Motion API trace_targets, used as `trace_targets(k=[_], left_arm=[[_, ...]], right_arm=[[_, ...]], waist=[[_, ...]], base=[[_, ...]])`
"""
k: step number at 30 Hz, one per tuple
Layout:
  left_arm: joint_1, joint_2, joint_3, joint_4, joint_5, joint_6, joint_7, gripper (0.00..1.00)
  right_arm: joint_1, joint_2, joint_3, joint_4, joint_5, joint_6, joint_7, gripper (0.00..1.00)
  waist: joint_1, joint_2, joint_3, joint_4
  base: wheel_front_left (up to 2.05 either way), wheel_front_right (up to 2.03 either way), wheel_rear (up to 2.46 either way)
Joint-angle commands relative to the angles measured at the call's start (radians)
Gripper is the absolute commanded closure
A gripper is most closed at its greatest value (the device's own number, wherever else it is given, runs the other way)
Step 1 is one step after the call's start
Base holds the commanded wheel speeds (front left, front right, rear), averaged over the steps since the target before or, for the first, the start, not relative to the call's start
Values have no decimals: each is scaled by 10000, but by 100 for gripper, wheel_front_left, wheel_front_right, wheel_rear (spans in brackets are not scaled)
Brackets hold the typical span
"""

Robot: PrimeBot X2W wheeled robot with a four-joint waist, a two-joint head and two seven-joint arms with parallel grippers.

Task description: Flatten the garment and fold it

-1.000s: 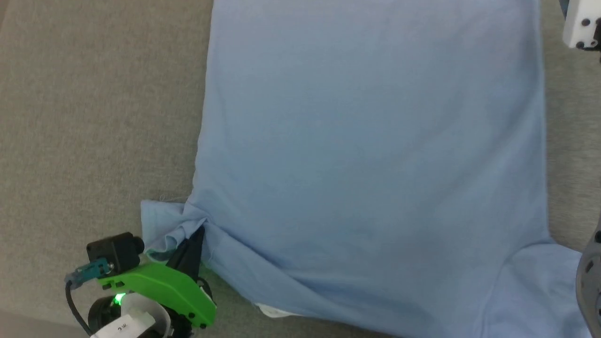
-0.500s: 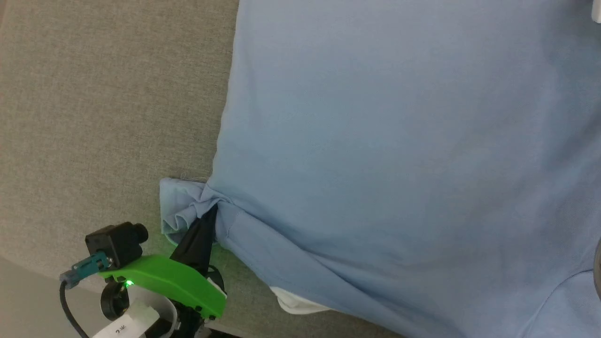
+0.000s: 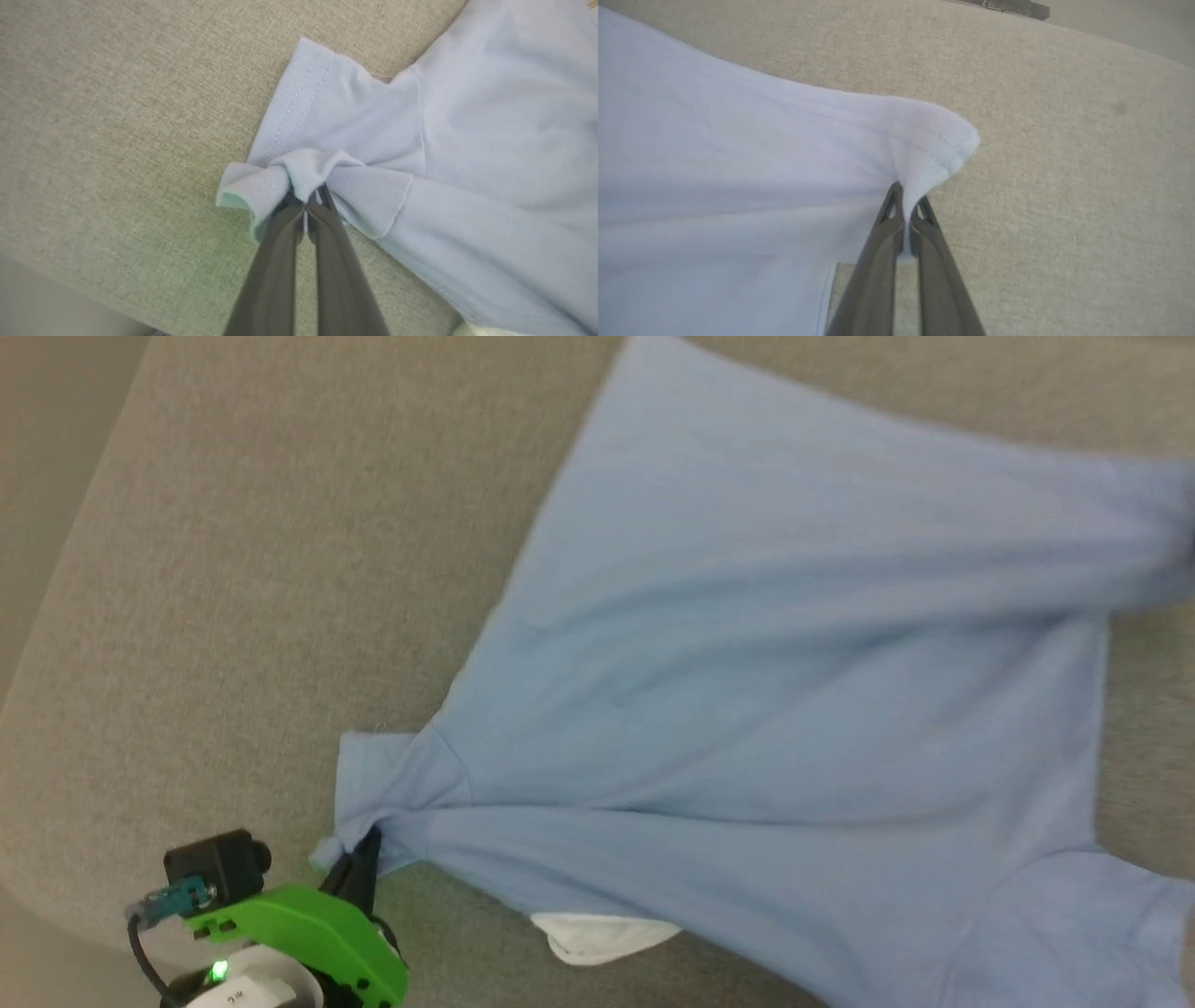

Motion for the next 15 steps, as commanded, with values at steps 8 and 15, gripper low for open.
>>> trace_targets(k=[8, 15], left_arm=[[649, 164, 48, 14, 41, 301, 175, 100], [981, 88, -50, 159, -19, 395, 233, 100]], right_arm=[[4893, 1299, -1581, -2727, 710, -15, 1019, 100], [7918, 2784, -1767, -3322, 990, -15, 1101, 100]], waist=[[-1, 0, -2832, -1981], [-1, 0, -3224, -1952]], base=[[0, 0, 0], [0, 0, 0]])
